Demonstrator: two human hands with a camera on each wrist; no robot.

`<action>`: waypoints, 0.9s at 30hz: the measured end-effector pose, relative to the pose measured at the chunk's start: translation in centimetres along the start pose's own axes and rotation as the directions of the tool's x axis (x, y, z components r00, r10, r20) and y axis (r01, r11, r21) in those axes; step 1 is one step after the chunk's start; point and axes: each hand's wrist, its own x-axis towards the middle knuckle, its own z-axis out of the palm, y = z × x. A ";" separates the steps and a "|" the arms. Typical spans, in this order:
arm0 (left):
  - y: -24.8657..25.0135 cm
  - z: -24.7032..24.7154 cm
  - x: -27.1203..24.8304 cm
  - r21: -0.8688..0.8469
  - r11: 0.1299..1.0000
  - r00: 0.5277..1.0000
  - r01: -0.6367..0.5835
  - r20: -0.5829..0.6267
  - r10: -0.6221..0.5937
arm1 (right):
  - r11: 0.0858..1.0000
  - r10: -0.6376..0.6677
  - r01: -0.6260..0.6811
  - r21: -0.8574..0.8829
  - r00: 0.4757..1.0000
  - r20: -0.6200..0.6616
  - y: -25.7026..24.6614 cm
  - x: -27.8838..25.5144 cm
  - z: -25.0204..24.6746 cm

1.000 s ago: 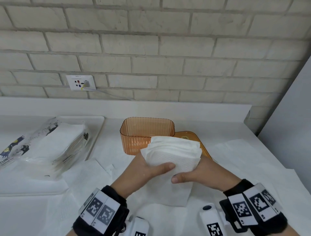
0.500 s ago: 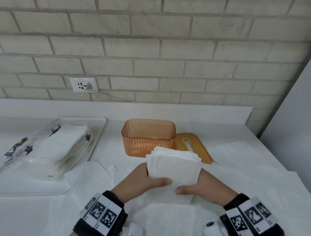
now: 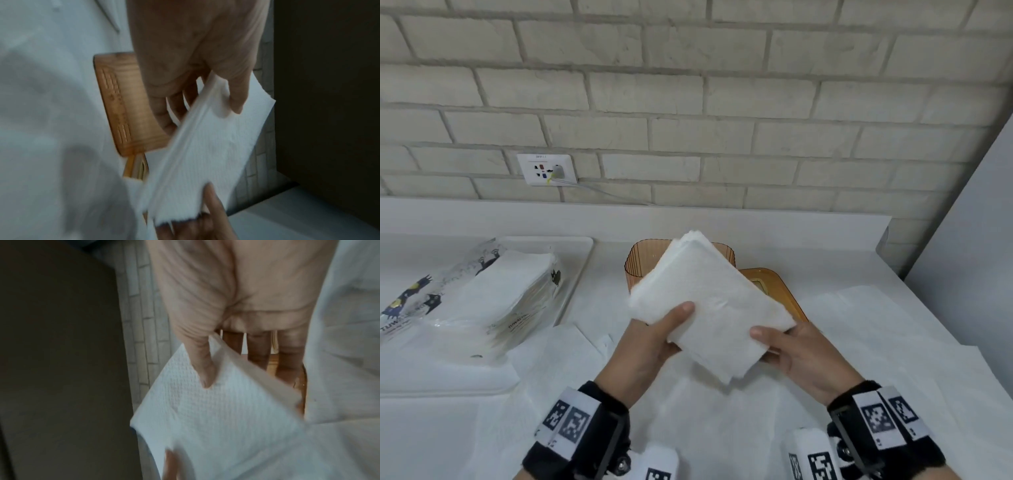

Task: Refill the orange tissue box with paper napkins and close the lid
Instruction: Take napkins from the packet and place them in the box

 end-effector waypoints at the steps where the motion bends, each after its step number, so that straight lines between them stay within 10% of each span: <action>1: 0.3 -0.7 0.1 0.033 0.999 1.000 -0.010 -0.007 0.010 | 0.998 -0.023 0.024 0.054 1.000 -0.018 0.0 0.2 -0.3; 8: 0.8 -2.3 -0.2 0.560 0.828 0.973 0.045 0.164 -0.163 | 0.985 -0.052 0.041 -0.166 0.997 -0.064 0.0 0.7 -0.1; 19: -1.4 -3.9 0.3 0.766 0.641 0.950 0.046 0.165 -0.266 | 0.812 0.001 -0.008 -0.583 1.000 -0.013 1.6 -0.1 -0.8; 27: -1.4 -3.3 -0.3 0.704 0.709 0.982 -0.031 0.153 -0.109 | 0.837 -0.075 0.026 -0.547 0.995 -0.068 1.4 0.4 -1.2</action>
